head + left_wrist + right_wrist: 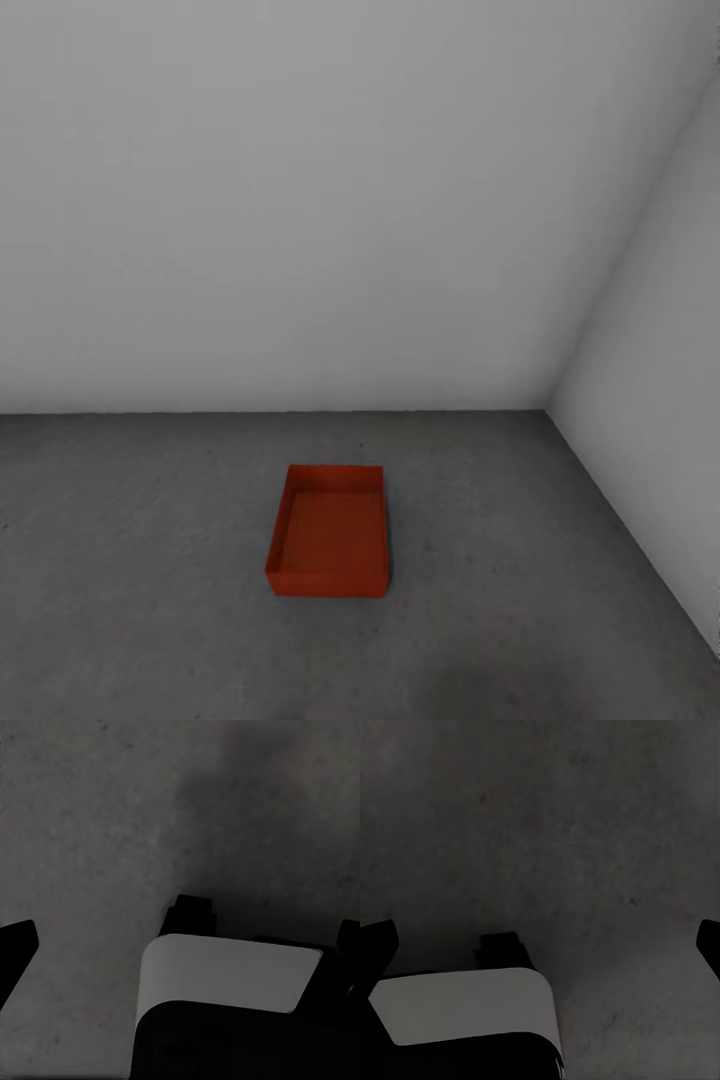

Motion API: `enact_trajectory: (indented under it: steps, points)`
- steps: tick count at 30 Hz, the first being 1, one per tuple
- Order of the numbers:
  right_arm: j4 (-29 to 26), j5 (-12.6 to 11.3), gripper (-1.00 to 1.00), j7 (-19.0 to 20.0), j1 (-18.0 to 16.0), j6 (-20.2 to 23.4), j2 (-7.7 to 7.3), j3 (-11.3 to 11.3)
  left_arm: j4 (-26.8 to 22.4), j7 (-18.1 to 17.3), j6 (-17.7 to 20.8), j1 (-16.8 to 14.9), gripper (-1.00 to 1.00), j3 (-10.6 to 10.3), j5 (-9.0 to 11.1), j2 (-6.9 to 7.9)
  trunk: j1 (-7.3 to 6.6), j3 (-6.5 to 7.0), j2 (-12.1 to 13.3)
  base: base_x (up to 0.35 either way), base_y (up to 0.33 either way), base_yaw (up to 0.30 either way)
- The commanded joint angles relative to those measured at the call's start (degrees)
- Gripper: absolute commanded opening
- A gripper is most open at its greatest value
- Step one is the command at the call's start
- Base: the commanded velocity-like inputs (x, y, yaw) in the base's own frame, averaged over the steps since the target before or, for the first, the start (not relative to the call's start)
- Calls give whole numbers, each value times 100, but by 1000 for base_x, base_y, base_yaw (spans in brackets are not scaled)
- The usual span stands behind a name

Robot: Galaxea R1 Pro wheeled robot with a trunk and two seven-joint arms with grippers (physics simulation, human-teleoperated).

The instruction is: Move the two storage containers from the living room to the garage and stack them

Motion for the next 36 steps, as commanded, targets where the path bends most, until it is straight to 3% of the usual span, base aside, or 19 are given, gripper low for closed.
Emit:
enact_trajectory:
  steps: [1, 16, 36]
  points:
    - [18, -59, 100, 7, 3, -34, 3, 48, -1, 17, 14, 7, 100, 39, 10, -1, 0, 5, -2, 0, 0, -70]
    - [18, -59, 100, 228, 262, -30, -44, 48, -3, 25, 14, 342, 100, 39, 19, -2, 0, 135, -2, 0, 0, -70]
    - [18, -50, 100, 446, 552, -38, -66, 56, -2, 25, 1, 538, 100, 41, 105, 6, 0, 308, -2, 0, 0, -70]
